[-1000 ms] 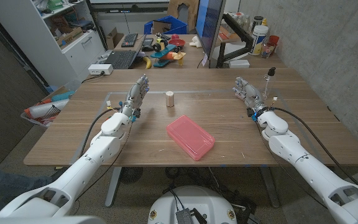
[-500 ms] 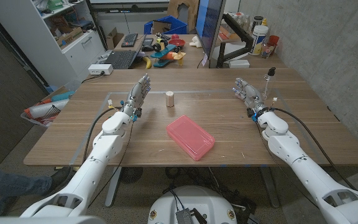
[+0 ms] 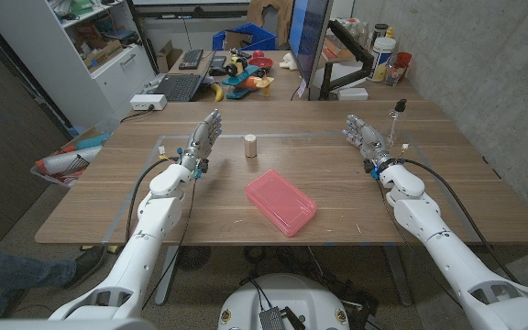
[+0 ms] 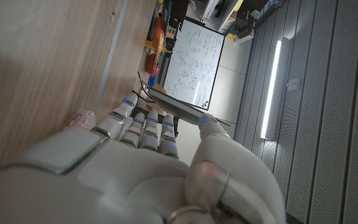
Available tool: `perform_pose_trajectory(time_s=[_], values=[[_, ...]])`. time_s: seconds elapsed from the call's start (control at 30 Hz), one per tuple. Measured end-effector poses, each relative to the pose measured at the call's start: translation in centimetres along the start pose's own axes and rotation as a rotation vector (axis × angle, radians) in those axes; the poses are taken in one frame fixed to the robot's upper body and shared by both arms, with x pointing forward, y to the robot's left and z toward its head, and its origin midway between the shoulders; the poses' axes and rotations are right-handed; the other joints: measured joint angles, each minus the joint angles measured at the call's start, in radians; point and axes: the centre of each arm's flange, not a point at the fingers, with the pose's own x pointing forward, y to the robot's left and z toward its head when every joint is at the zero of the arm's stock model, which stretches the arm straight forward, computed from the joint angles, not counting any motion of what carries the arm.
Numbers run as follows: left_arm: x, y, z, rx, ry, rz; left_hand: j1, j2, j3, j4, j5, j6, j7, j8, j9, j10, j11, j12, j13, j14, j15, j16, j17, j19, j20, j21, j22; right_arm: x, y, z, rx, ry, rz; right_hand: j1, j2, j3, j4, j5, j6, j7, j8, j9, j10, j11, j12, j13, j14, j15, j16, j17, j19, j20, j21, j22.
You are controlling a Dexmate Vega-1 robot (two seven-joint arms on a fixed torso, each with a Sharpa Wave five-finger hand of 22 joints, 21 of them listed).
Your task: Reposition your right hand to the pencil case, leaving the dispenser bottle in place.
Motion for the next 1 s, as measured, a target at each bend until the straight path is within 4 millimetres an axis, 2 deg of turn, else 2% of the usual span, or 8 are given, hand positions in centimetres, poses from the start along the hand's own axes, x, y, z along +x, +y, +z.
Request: perform_pose_trajectory(time_s=[0.63, 1.0], values=[[0.06, 0.28, 0.48, 0.017, 0.010, -0.003, 0.000, 0.000, 0.000, 0.000, 0.000, 0.000, 0.000, 0.000, 0.000, 0.000, 0.000, 0.000, 0.000, 0.000, 0.000, 0.000, 0.000, -0.004, 0.004, 0.000, 0.000, 0.40, 0.51, 0.13, -0.014, -0.007, 0.022, 0.004, 0.004, 0.003, -0.003, 0.000, 0.007, -0.007, 0.000, 0.000, 0.012, -0.012, 0.000, 0.000, 0.011, -0.011, 0.000, 0.000, 0.005, 0.006, 0.000, 0.000], [-0.15, 0.35, 0.69, 0.028, 0.015, -0.003, 0.005, 0.005, 0.002, -0.003, 0.000, 0.000, 0.000, 0.000, 0.000, 0.000, 0.000, 0.000, 0.000, 0.000, 0.000, 0.000, 0.000, -0.005, 0.005, 0.000, 0.000, 0.27, 0.77, 0.64, -0.032, -0.039, 0.045, 0.004, 0.004, -0.002, -0.007, 0.000, 0.007, -0.007, 0.000, 0.000, 0.012, -0.013, 0.000, 0.000, 0.014, -0.014, 0.000, 0.000, 0.011, 0.000, 0.008, 0.000]])
